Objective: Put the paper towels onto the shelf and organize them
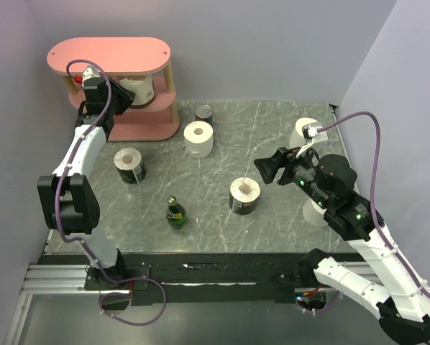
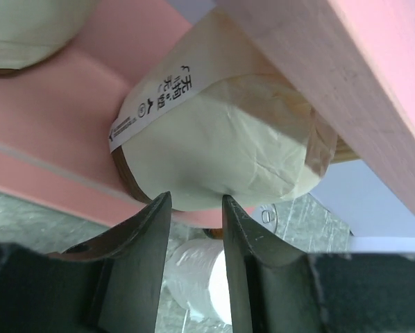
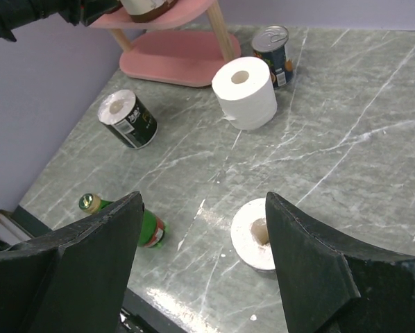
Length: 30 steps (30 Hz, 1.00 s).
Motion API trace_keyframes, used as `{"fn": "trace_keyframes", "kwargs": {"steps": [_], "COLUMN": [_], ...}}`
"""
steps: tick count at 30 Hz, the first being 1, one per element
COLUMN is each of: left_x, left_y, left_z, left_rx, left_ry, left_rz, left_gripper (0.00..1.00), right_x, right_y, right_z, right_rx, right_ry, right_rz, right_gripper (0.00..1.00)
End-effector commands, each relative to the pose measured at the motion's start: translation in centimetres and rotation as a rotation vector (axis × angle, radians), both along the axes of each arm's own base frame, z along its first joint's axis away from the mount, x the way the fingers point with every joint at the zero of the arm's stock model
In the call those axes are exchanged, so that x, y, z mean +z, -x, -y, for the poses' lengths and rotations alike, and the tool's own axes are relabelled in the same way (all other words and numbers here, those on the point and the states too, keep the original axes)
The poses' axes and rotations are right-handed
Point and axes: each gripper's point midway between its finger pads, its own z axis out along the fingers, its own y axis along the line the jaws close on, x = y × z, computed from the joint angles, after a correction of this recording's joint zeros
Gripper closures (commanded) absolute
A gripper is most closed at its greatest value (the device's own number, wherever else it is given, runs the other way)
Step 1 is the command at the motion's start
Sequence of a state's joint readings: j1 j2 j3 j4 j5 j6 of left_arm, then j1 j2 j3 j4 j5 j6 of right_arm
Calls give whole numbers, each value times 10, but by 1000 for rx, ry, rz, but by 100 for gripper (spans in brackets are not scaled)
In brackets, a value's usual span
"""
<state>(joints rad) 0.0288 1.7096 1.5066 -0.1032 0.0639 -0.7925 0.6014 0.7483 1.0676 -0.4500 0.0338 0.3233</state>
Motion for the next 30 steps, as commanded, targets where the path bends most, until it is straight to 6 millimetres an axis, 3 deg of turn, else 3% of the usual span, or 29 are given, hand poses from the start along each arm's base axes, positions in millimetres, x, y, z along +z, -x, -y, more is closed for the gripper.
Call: {"fn": "trace_keyframes", "kwargs": {"steps": [1,6,10,16,20,21,22,26,30], "left_x": [28,19,33,37,21,14,8,-38,-70], "left_y": [-17,-7,13,55,83,96,102,135,162], "left_z": [11,3,1,7,9,24,24,36,34], "left_rx": [-13,24,32,-22,-57,-103,-100,-157,-184], "left_ry": [8,-13,-34,-59,-95,-138,-166,-221,-254], "left_rz": [91,67,85,63,-21,-57,-78,-224,-303], "left_gripper": [59,59,55,26,11,7,1,4,4], "right_x": [36,37,34,13,-11,-18,-30,-66,-99], "right_y": [-5,-6,-5,-4,-5,-6,-5,-5,-5], "right_z": [1,-1,-3,-5,-4,-4,-2,9,24], "right_rx": [-8,-5,8,5,-29,-34,-43,-123,-220], "right_ry": [-36,-30,-41,-48,-47,-37,-20,25,74], "right_rz": [100,98,88,18,-70,-90,-125,-246,-337], "right_gripper": [22,22,22,21,21,21,21,21,21]}}
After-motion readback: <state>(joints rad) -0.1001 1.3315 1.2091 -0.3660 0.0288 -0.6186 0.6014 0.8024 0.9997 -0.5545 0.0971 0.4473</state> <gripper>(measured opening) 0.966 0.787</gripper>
